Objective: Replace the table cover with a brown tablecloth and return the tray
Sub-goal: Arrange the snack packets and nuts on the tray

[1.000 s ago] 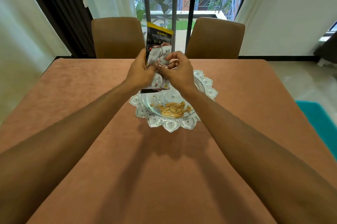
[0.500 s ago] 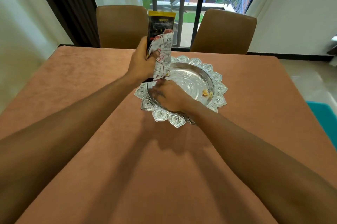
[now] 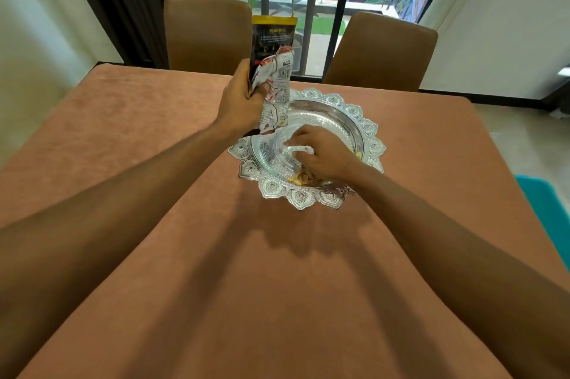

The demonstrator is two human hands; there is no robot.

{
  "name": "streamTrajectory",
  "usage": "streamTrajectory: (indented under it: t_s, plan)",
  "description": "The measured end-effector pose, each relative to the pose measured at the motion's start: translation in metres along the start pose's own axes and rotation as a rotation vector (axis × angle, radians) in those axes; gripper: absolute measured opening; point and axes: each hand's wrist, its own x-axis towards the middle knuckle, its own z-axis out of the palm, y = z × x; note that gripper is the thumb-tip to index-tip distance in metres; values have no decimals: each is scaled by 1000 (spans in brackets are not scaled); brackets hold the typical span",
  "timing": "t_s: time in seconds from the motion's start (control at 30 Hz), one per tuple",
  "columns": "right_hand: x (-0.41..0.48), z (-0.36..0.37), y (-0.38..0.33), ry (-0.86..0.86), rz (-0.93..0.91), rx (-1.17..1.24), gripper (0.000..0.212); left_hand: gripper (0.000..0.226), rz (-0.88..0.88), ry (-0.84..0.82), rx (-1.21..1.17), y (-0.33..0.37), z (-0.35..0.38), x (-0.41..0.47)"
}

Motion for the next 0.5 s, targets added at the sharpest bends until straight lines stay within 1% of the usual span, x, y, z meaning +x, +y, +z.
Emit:
streamTrajectory:
  t_s: [0.13, 0.2, 0.3, 0.37, 0.4, 0.5]
  plan:
    - [-1, 12, -1, -175, -39, -104, 47, 33, 13, -1, 5, 2, 0, -1]
    - [-4, 10, 0, -204, -75, -115, 49, 33, 19, 5, 10, 2, -1, 0]
    - [-7, -1, -2, -231, -108, -55, 43, 34, 20, 4, 17, 1, -2, -1]
    - [-11, -7, -1, -219, -118, -58, 38, 34, 22, 5, 12, -1, -2, -1]
    - [-12, -9, 1, -184, -114, -49, 36, 34, 21, 3, 9, -2, -3, -1]
    - [-8, -11, 3, -14, -46, 72, 33, 36, 20, -3, 2, -6, -3, -2]
